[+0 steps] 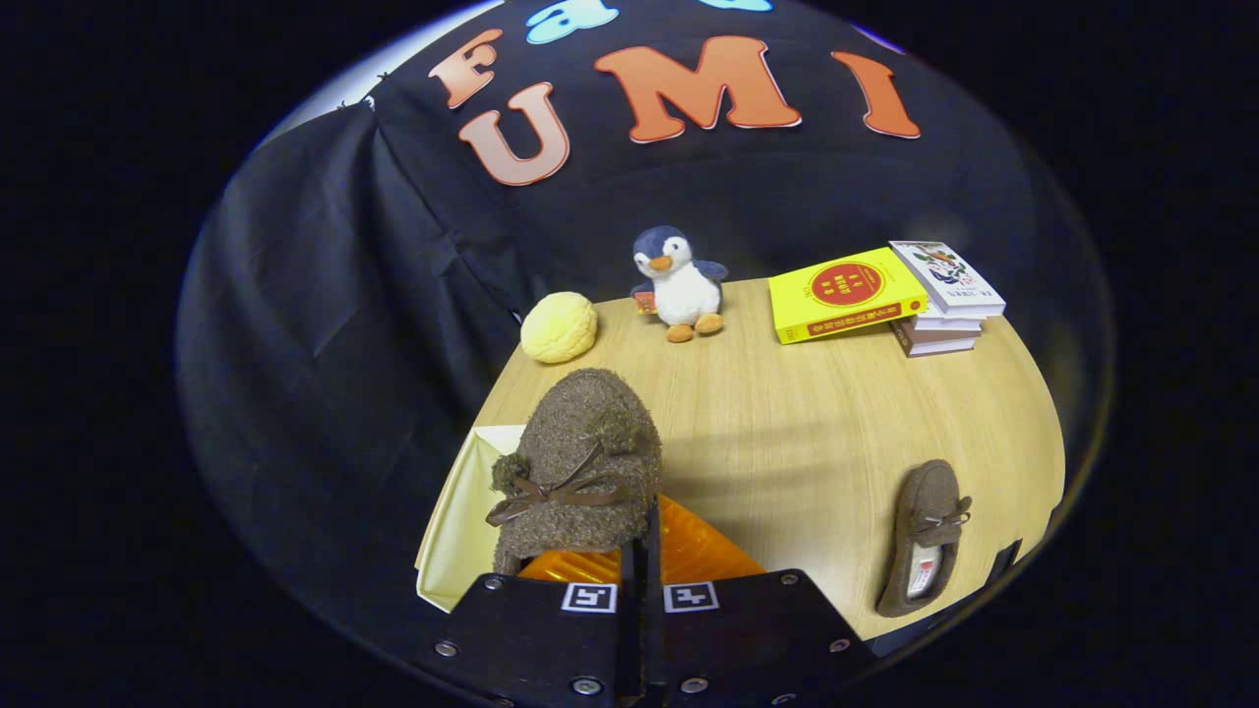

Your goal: Open the storage box then place both shoes into the box .Put the left shoe in first, then the right shoe, with the right side of both shoes facing outward in a uniform manner.

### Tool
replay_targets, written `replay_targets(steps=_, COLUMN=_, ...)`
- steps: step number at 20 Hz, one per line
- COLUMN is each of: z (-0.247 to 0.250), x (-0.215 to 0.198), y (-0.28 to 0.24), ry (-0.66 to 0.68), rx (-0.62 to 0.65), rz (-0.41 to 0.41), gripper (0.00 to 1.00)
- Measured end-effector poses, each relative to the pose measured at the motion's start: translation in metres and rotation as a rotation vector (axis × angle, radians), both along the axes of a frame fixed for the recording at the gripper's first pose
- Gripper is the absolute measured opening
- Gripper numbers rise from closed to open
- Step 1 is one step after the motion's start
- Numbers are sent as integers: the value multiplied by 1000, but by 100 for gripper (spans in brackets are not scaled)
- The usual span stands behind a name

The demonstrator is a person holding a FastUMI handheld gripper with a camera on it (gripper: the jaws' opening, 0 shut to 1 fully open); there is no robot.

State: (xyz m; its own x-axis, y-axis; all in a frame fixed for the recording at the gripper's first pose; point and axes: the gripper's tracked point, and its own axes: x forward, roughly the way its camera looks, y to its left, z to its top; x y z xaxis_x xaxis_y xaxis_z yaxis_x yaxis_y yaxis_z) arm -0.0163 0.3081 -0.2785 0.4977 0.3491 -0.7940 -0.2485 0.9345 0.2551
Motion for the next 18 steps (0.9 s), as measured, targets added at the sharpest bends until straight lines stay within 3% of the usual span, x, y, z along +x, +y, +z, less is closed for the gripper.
replay_targets(steps=8, z=-36, x=-14, y=88, ry=64, rx=-35, rz=66, gripper=3)
replay_targets(steps=18, z=-118, x=-38, y=135, ry=205, rx=-156, rz=16, gripper=3)
